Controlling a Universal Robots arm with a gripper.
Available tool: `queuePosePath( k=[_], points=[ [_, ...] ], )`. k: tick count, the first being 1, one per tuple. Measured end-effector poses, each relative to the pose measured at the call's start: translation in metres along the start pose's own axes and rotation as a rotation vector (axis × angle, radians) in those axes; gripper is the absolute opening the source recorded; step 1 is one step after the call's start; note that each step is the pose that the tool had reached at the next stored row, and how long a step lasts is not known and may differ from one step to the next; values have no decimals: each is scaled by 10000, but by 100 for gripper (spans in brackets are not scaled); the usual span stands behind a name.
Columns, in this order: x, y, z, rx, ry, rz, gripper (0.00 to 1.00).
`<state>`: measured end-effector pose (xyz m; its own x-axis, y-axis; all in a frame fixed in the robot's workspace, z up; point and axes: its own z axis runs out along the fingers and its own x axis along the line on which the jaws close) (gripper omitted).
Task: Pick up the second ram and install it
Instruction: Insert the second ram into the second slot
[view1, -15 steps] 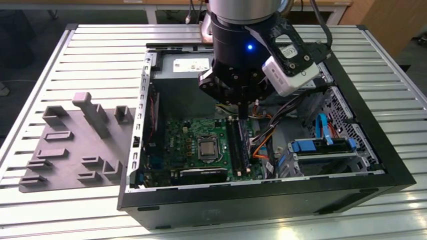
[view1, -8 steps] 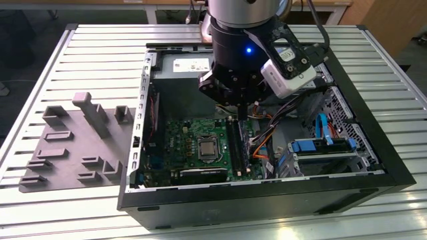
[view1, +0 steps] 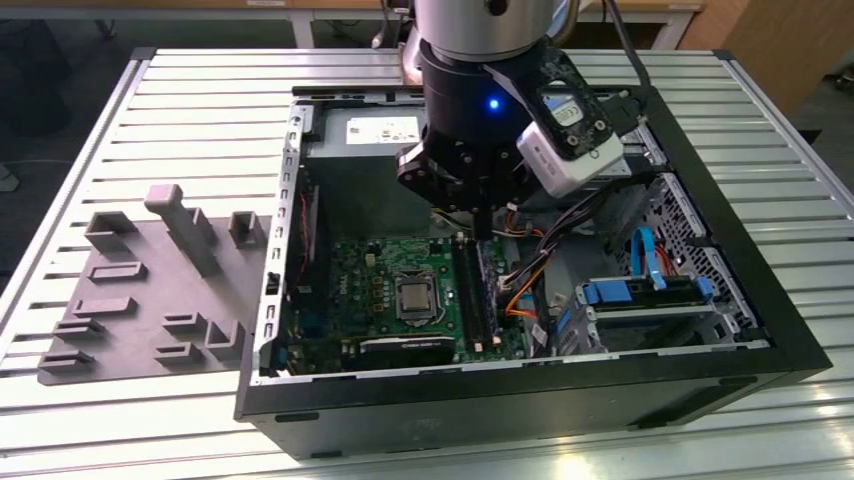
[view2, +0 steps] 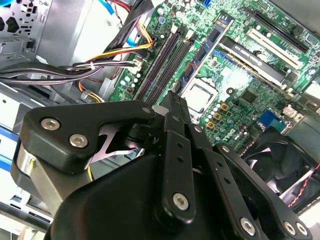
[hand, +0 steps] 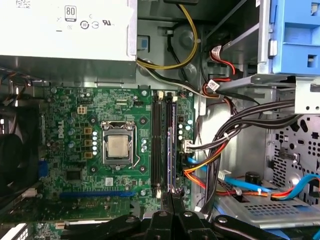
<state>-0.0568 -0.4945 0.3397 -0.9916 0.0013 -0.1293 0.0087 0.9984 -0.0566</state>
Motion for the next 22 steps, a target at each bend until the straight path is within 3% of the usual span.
queuePosePath(
  k=[22],
  points=[
    [23, 49, 175, 32, 5, -4, 11]
  ],
)
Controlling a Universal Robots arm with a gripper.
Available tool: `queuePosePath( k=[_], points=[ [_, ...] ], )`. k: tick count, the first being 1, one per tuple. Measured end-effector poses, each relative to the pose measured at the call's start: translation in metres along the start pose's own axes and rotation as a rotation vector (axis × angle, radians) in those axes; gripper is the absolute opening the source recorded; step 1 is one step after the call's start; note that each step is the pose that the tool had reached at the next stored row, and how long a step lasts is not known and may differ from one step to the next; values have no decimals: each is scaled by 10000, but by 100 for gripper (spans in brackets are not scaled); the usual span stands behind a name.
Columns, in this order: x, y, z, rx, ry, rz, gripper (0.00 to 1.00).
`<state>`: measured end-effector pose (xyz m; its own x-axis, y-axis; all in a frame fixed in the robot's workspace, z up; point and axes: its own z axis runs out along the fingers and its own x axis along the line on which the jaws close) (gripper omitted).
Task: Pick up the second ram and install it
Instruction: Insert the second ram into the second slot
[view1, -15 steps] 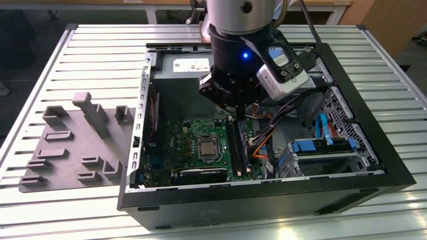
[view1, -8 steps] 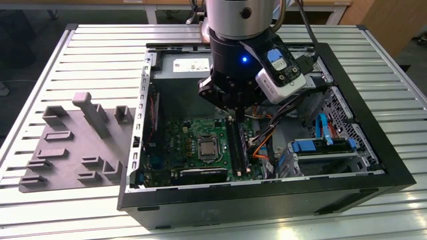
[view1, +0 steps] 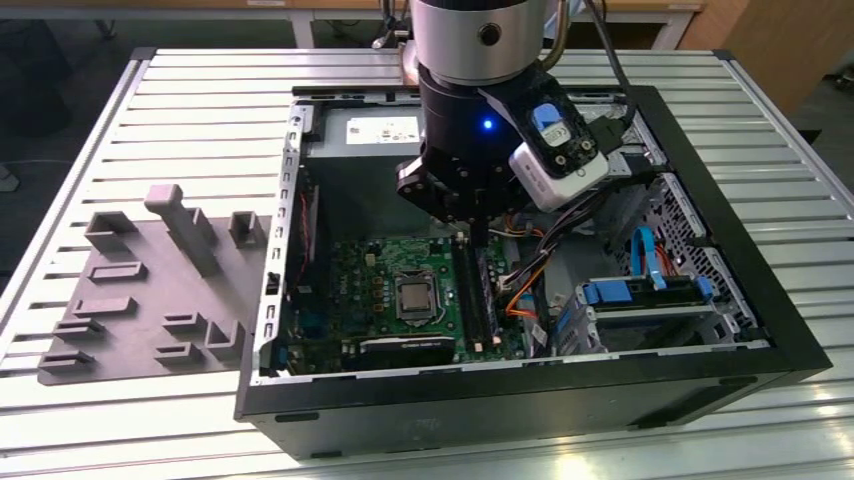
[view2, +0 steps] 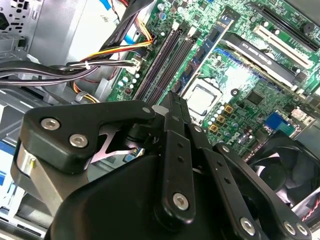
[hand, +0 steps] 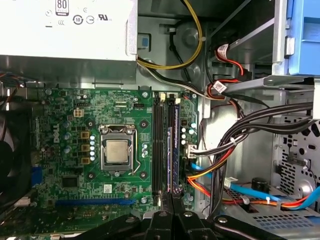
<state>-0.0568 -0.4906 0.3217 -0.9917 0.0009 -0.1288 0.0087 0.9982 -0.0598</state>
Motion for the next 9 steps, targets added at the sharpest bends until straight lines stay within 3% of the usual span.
queuePosePath(
  k=[9],
  points=[
    [7, 10, 56, 4, 0, -1, 11]
  ],
)
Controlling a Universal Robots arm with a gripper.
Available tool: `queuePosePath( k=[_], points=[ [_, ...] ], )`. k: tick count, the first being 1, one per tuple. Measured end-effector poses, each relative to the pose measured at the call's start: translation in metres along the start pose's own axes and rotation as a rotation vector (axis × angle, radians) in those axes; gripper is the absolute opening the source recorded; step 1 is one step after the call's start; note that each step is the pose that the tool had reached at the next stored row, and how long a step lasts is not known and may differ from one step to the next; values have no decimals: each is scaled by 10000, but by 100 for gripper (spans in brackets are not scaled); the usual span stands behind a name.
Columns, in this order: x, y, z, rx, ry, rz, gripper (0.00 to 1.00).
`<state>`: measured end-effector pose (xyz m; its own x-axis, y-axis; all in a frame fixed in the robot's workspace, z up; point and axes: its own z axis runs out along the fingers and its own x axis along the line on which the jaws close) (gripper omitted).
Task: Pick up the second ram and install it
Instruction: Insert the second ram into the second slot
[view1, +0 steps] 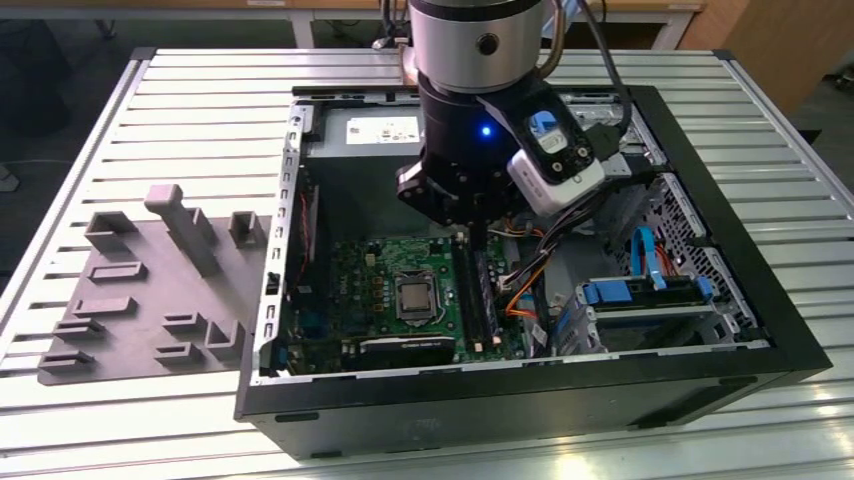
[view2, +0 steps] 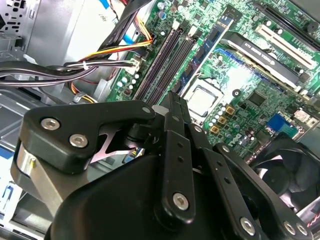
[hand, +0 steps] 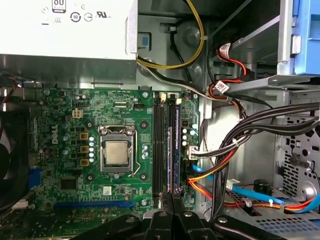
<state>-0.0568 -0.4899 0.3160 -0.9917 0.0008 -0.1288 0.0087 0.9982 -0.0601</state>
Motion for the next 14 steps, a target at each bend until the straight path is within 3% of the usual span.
queuePosePath(
  k=[14],
  points=[
    [10, 13, 75, 5, 0, 0, 11]
  ],
)
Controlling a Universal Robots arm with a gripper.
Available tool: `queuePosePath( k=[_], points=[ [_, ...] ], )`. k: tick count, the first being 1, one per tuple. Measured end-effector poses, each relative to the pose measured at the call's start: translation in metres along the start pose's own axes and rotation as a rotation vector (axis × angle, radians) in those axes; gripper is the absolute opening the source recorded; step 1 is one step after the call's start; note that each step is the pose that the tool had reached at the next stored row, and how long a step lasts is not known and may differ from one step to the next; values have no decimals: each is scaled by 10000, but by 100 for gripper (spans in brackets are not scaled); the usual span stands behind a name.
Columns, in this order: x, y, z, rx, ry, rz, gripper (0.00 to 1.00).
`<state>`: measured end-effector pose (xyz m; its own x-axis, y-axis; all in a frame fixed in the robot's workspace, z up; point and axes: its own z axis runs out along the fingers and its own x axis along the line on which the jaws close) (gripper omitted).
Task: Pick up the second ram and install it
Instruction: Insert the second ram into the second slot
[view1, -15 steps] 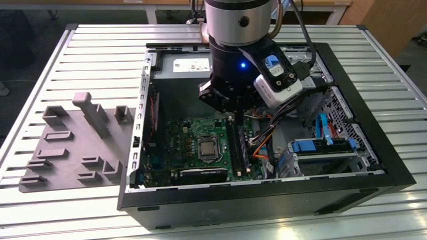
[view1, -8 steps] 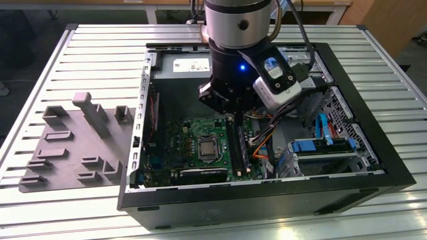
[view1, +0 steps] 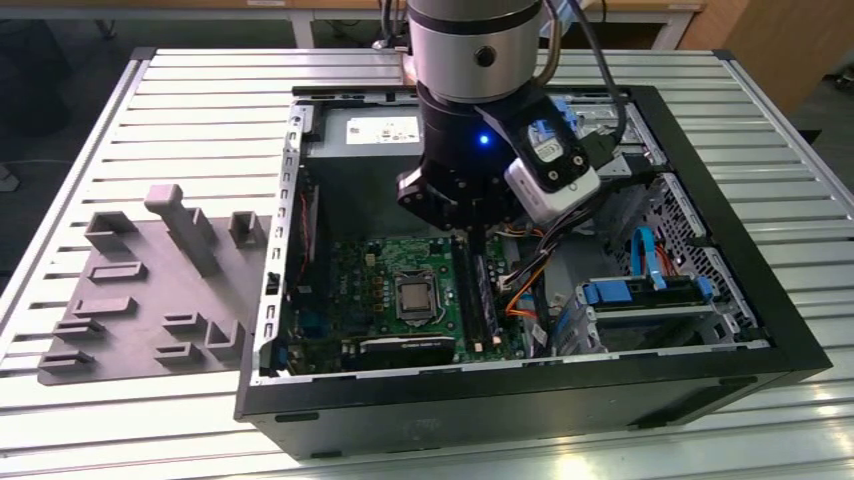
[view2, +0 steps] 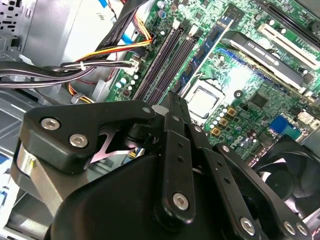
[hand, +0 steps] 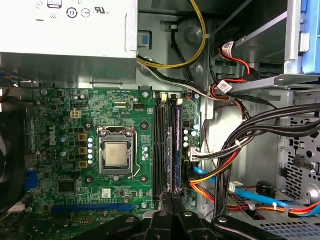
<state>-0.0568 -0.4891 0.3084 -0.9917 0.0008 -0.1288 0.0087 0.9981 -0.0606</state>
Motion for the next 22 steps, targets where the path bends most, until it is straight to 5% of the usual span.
queuePosePath(
  k=[22],
  points=[
    [15, 10, 136, -8, 6, -67, 11]
  ],
)
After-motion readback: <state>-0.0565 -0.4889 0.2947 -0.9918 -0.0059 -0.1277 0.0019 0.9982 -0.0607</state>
